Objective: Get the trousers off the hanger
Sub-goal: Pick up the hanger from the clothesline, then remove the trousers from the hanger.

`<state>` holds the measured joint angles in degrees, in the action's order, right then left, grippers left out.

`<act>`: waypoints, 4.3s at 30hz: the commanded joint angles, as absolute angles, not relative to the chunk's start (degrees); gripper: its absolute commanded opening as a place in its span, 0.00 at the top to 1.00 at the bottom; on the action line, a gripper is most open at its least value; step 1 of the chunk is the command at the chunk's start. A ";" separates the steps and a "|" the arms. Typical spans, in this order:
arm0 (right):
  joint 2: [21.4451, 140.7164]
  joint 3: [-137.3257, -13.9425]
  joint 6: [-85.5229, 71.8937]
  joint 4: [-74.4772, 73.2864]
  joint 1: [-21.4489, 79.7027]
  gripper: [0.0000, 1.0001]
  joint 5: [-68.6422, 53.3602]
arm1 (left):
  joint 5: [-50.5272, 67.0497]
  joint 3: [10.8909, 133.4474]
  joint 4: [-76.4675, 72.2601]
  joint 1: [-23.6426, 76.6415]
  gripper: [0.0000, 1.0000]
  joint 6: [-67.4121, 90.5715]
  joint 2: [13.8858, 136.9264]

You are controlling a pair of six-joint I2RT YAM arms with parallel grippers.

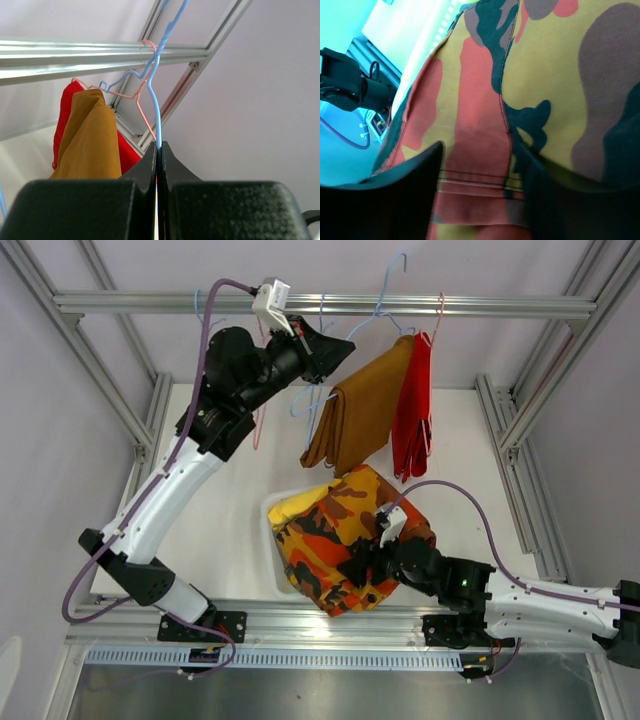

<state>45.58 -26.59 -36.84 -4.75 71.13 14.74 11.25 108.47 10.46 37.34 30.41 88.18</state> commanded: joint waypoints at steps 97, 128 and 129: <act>77.34 -69.17 -7.21 2.90 68.56 0.09 29.01 | -68.29 66.62 -11.51 75.32 1.00 2.11 58.54; 85.61 -72.77 -3.25 13.18 63.46 0.19 26.02 | -69.17 64.87 -9.75 76.20 1.00 4.39 58.36; 85.17 -72.69 -3.34 13.18 63.63 0.20 25.75 | -69.17 64.78 -9.76 76.20 0.99 4.48 58.27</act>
<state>85.36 -69.47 -4.03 8.45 64.03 25.63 -67.85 65.52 -8.86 75.44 2.11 58.89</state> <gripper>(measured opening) 0.811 0.007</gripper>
